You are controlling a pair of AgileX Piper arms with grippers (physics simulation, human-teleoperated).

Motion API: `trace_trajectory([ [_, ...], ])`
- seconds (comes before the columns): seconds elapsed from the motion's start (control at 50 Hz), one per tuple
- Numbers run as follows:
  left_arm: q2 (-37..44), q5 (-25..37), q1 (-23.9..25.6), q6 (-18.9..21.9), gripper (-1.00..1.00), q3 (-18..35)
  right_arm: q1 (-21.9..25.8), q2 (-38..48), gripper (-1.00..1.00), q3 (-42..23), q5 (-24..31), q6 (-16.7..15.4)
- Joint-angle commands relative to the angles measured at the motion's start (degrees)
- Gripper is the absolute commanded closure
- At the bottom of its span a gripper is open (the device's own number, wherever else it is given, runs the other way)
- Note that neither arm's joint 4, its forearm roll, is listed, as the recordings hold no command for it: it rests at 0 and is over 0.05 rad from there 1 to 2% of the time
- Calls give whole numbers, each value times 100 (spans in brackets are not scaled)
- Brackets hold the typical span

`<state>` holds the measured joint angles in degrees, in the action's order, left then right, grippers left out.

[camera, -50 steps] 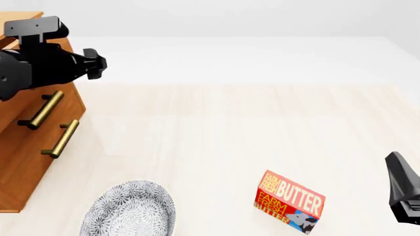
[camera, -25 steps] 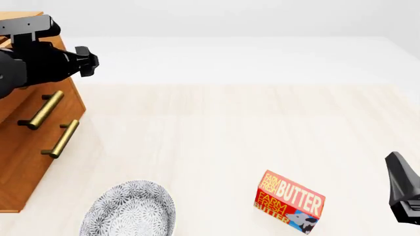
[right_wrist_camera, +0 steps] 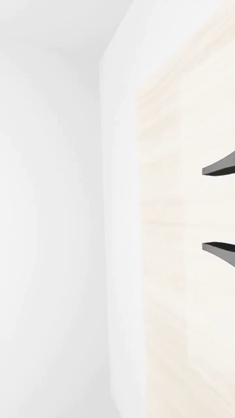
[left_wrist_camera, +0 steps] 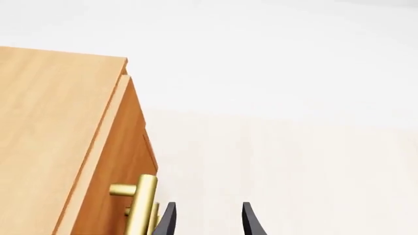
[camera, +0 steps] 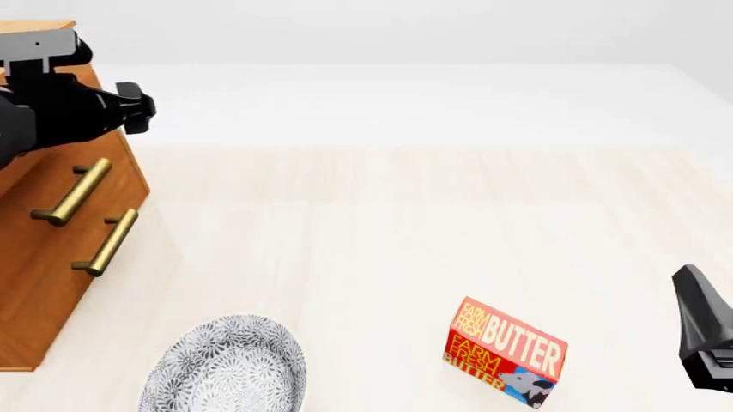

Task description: Put the chocolate pudding in the top drawer of the cabinet and close it.

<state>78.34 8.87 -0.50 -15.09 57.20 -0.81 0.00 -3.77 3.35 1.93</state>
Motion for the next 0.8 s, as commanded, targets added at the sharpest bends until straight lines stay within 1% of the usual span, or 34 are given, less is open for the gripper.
trace_trajectory([
  [0.02,357,21,-88,-1,-100,-186,0,0,-100,0,0,0],
  [0.32,317,-58,-418,152,-100,-248,0,0,-100,0,0,0],
  [0.54,231,-27,-569,298,-100,-249,0,0,-100,0,0,0],
  [0.68,127,-3,-577,305,-100,-305,0,0,-100,0,0,0],
  [0.8,-3,38,-435,213,-100,-362,0,0,-100,0,0,0],
])
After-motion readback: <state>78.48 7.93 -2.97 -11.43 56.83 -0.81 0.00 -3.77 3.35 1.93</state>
